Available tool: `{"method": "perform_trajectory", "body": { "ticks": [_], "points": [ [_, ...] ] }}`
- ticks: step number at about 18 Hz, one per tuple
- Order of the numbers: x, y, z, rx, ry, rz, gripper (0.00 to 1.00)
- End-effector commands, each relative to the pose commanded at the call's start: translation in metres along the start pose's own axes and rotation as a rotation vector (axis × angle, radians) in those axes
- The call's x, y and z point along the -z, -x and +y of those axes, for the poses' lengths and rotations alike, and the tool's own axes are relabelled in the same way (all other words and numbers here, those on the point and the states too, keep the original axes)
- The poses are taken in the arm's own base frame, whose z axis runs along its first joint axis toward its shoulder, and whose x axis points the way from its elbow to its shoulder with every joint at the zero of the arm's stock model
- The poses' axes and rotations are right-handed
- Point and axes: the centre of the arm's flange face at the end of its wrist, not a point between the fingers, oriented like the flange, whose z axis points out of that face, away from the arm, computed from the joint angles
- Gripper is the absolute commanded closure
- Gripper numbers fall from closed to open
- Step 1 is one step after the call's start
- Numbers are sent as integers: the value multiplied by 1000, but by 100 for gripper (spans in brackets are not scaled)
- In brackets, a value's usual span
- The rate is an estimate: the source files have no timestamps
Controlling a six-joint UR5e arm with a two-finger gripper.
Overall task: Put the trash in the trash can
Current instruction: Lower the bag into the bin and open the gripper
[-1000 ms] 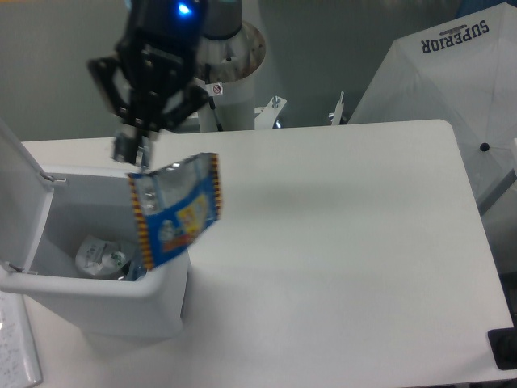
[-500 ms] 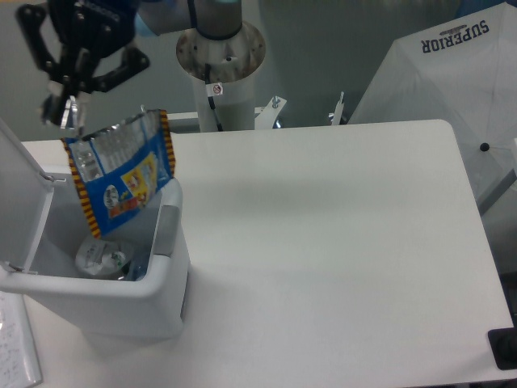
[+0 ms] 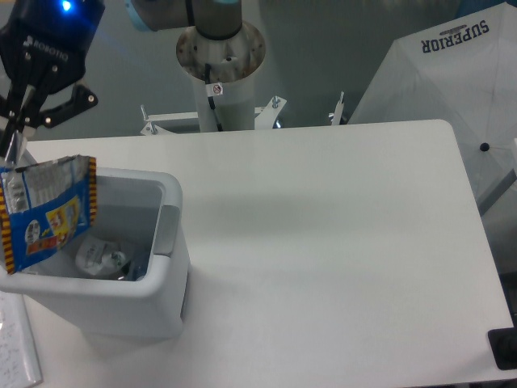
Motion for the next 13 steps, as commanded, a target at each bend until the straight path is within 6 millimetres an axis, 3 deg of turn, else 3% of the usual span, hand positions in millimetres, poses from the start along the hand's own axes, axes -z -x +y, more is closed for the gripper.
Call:
{"method": "perform_trajectory", "body": {
  "ticks": [6,7,8,9,10,13],
  "points": [
    [-21,25,20,-8,54,-33,100],
    [-26,29,21,-8,60,-37,95],
    [-30,32,21,-5,66,-40,83],
    [-33,34,20,-6,70,-43,63],
    [-37,36,20,-13,73,-44,53],
    [-36,38,19,-59,71,-52,39]
  ]
}}
